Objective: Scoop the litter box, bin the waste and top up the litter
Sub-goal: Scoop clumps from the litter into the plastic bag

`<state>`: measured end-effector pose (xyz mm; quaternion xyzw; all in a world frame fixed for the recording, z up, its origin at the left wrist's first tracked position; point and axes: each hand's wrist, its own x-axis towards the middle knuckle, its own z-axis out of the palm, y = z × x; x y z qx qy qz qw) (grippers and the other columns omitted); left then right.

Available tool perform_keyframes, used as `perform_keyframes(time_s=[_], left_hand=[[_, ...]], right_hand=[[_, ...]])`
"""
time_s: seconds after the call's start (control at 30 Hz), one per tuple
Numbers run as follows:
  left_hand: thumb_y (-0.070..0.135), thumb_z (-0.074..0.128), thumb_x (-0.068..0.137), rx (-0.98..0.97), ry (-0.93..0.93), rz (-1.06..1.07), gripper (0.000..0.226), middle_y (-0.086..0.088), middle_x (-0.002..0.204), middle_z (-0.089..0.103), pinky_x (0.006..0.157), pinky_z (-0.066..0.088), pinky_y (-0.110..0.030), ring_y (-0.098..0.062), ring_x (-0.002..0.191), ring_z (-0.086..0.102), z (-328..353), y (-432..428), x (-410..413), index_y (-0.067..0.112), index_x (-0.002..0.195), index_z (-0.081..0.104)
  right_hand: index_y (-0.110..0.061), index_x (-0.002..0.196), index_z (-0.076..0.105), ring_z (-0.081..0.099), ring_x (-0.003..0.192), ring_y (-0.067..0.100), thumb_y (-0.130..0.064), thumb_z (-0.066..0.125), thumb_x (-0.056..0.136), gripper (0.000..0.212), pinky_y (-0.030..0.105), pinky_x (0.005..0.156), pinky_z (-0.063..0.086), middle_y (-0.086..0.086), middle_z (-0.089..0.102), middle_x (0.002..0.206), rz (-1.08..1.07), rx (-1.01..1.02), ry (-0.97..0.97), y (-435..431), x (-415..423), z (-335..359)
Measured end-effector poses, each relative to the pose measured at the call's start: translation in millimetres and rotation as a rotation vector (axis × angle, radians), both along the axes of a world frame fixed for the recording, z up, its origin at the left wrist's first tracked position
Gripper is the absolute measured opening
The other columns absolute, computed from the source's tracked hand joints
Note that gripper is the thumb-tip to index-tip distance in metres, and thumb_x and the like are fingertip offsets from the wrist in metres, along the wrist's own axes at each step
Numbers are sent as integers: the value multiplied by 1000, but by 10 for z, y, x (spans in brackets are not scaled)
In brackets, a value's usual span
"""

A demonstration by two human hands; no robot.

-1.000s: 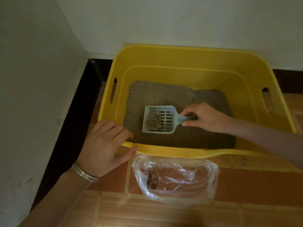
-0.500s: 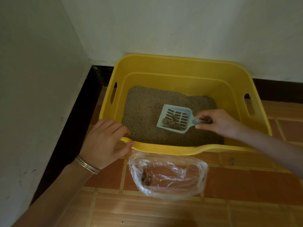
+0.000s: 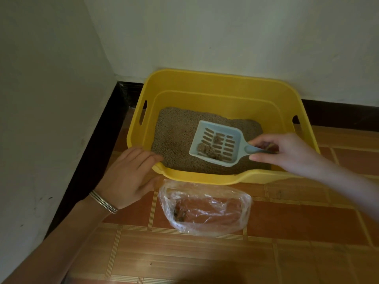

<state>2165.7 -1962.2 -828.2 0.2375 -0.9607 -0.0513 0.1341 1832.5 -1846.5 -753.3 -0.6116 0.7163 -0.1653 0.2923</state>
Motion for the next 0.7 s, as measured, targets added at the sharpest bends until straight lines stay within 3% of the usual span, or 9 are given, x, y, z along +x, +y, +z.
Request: perform_keyframes(time_s=[0.1,0.17,0.3,0.47,0.57,0.7], left_hand=[[41,44,90,42,11,-21,48,-6,116,58,106,31,-36,-19,110,51,29,72,62,7,121,58],[31,50,86,55,36,-39,44,-9,125,54,104,34,-36,-24,117,50,39,139,109,6,121,58],[24,52,84,44,53,-112,36,-9,132,52,104,37,-40,-28,132,38,41,274,192,8,114,62],[21,54,79,46,-31,-198,38,-5,129,55,95,43,-41,-22,128,43,-112,455,239,10,115,64],[20,66,69,33,-108,-252,47,-5,127,56,97,36,-35,-22,126,42,-281,548,218,13,115,62],[24,82,57,-19,-183,-296,56,-3,121,62,98,28,-31,-21,122,40,-393,607,170,15,111,66]], right_hand=[[-30,98,67,60,79,3,-37,68,70,29,26,69,48,-15,67,87,11,4,-25,187,85,183],[-30,98,67,61,78,2,-41,64,67,33,24,68,48,-15,68,86,38,10,-67,324,173,272],[-33,94,65,59,78,-3,-25,71,74,23,10,67,42,-23,64,91,92,36,-107,578,326,238],[-27,96,67,57,79,-6,-20,72,77,21,8,65,40,-16,66,84,71,73,-73,811,465,-100],[-23,98,68,56,84,-1,-21,72,77,21,14,72,44,-18,61,88,106,15,63,864,504,-380],[-16,99,68,55,91,7,-22,71,78,23,31,79,49,-8,63,94,145,-40,196,836,491,-698]])
